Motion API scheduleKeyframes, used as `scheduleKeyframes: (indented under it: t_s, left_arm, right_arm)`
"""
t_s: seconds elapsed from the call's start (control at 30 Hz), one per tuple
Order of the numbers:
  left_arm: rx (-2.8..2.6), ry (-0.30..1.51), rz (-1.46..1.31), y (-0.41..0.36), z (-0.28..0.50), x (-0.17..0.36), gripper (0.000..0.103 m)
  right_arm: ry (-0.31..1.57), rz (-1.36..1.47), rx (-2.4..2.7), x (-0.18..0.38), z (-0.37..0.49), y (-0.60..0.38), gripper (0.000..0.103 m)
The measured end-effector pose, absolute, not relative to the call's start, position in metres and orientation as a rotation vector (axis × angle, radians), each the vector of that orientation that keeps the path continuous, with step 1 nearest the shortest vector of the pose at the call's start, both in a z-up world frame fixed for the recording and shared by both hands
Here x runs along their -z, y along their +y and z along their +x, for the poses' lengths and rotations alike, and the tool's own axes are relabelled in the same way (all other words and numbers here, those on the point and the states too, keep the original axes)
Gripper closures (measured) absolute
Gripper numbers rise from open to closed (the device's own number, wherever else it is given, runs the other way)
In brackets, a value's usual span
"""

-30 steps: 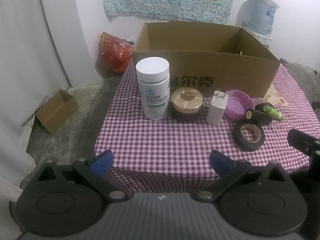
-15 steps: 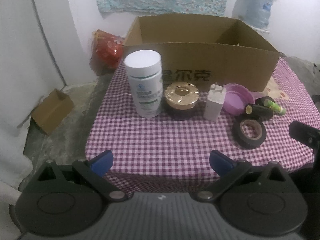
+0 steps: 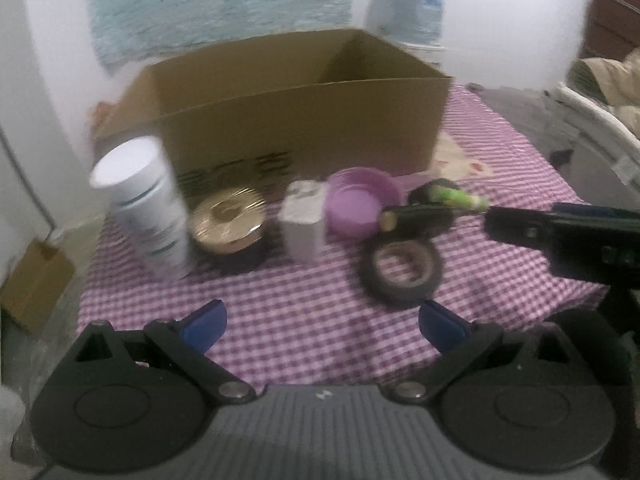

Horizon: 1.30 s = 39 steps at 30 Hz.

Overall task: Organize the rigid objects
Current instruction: 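Reach the right tool to the black cylindrical tube and close on it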

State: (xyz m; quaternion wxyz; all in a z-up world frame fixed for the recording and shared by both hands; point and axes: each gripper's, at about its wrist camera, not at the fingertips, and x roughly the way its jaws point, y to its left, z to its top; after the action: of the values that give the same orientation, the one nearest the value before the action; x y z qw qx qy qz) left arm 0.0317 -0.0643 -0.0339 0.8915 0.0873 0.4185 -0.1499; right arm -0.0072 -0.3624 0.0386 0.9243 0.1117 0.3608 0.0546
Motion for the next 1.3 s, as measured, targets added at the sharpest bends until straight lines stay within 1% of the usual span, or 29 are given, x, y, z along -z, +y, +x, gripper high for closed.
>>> scheduleKeyframes:
  t_s: [0.07,0.1,0.23,0.3,0.33,0.4,0.53,0.6,0.63,0.7,0.83,0.9,1.1,1.23,1.27,1.3]
  left_arm:
    - [0.347,0.852,0.196,-0.075,0.034,0.032,0.001]
    - [0.362,0.841,0.209,-0.080,0.035,0.031,0.001]
    - [0.406,0.792,0.295,-0.100,0.039,0.029,0.007]
    - [0.417,0.774,0.336,-0.110,0.044,0.030,0.016]
    - [0.425,0.774,0.350,-0.115,0.048,0.032,0.019]
    - [0.443,0.788,0.358,-0.121,0.056,0.034,0.031]
    - [0.471,0.829,0.356,-0.129,0.073,0.040,0.041]
    - [0.466,0.858,0.360,-0.132,0.080,0.045,0.053]
    - [0.466,0.871,0.356,-0.133,0.083,0.047,0.055]
    - [0.474,0.900,0.339,-0.133,0.090,0.051,0.065]
    - [0.491,0.927,0.303,-0.131,0.093,0.053,0.074]
    - [0.522,0.955,0.280,-0.131,0.092,0.053,0.085]
    - [0.614,0.979,0.278,-0.139,0.072,0.052,0.086]
    - [0.579,0.902,0.354,-0.147,0.065,0.048,0.081]
    - [0.574,0.883,0.370,-0.148,0.065,0.047,0.075]
    - [0.566,0.864,0.389,-0.151,0.066,0.045,0.066]
  right_arm:
    - [0.754,0.265,-0.126,-0.034,-0.001,-0.369,0.032]
    - [0.759,0.285,-0.134,-0.032,0.001,-0.372,0.034]
    - [0.783,0.405,-0.171,-0.022,0.011,-0.385,0.047]
    - [0.800,0.512,-0.201,-0.014,0.018,-0.396,0.051]
    - [0.809,0.567,-0.213,-0.009,0.022,-0.401,0.053]
    - [0.829,0.673,-0.231,0.000,0.030,-0.409,0.055]
    - [0.876,0.881,-0.261,0.023,0.044,-0.423,0.059]
    - [0.894,0.968,-0.272,0.035,0.050,-0.429,0.060]
    - [0.901,0.998,-0.275,0.040,0.052,-0.430,0.060]
    - [0.916,1.050,-0.275,0.050,0.057,-0.433,0.061]
    - [0.927,1.124,-0.279,0.065,0.063,-0.437,0.062]
    - [0.928,1.145,-0.278,0.069,0.064,-0.438,0.062]
    - [0.935,1.175,-0.267,0.076,0.063,-0.445,0.062]
    - [0.936,1.189,-0.252,0.078,0.060,-0.450,0.062]
    - [0.934,1.195,-0.249,0.079,0.060,-0.451,0.062]
    - [0.933,1.202,-0.244,0.079,0.060,-0.452,0.062]
